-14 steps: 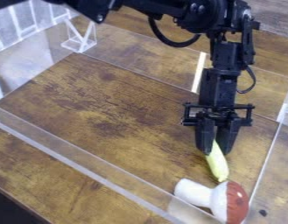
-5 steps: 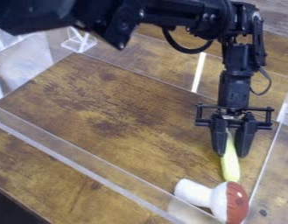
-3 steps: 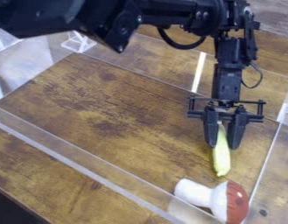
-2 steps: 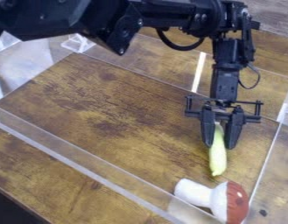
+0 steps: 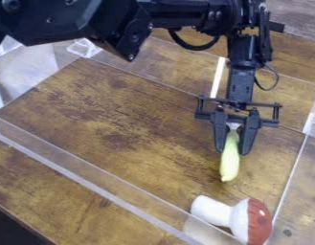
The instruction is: Move the green spoon to the left
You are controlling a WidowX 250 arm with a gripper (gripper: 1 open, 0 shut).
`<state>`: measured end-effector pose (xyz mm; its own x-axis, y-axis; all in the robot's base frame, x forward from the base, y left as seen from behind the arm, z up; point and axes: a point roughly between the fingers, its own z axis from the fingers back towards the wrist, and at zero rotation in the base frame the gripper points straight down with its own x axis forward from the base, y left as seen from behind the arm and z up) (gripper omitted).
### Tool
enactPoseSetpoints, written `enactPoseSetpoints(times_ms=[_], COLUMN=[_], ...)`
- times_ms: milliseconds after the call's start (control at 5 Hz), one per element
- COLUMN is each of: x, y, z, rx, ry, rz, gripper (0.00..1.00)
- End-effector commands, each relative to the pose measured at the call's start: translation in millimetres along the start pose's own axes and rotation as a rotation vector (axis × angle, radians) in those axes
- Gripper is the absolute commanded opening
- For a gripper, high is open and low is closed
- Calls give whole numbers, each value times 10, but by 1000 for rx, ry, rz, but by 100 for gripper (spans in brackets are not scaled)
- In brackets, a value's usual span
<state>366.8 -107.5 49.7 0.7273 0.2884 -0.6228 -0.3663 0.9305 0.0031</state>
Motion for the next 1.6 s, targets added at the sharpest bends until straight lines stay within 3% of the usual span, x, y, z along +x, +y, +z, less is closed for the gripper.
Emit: enactPoseSetpoints(times_ms=[0, 400, 600, 1000, 1400], x=[-16, -40, -73, -139, -243], y=[105, 202, 272, 267, 253], z=[276, 365, 456, 543, 645], rx=[-40, -25, -46, -107, -203], ry=[-47, -19, -2, 26, 49], rz=[-17, -104, -143, -153, -135], gripper=[0, 0, 0, 0, 0])
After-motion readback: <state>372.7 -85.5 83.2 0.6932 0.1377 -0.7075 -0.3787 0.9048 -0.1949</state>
